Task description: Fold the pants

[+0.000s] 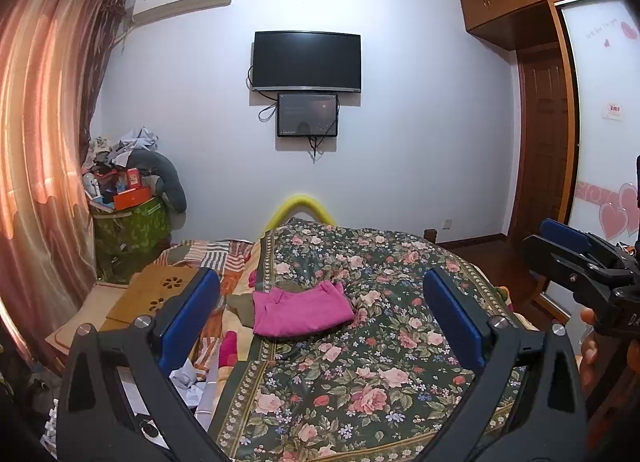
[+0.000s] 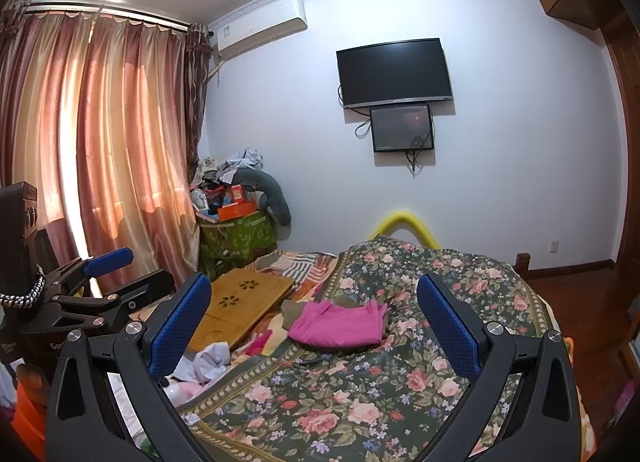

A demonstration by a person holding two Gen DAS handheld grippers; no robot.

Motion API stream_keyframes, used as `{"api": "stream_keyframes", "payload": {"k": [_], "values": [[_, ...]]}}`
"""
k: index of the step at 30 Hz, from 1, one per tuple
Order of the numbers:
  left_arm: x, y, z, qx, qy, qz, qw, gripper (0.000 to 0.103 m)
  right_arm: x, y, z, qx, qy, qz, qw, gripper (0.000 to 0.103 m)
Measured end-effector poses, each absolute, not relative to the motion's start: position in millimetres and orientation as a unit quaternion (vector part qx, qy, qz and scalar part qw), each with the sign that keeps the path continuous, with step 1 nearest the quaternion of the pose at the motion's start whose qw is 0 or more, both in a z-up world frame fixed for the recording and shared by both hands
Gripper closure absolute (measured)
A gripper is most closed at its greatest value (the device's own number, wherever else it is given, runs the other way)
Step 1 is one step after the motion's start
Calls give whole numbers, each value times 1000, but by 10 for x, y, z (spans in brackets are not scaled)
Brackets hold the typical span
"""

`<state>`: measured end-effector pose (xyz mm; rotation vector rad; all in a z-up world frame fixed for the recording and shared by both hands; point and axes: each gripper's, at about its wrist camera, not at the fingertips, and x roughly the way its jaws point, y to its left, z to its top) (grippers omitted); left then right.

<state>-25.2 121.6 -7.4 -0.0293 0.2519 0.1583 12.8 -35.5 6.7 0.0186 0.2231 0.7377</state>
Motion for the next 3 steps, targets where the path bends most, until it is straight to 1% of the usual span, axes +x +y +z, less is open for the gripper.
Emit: {"api": "stream_keyframes", "payload": {"k": [3], "values": [[-249,1248,-77,-19,128,79,988,0,137,-349,70,10,110,360,926,1]]}}
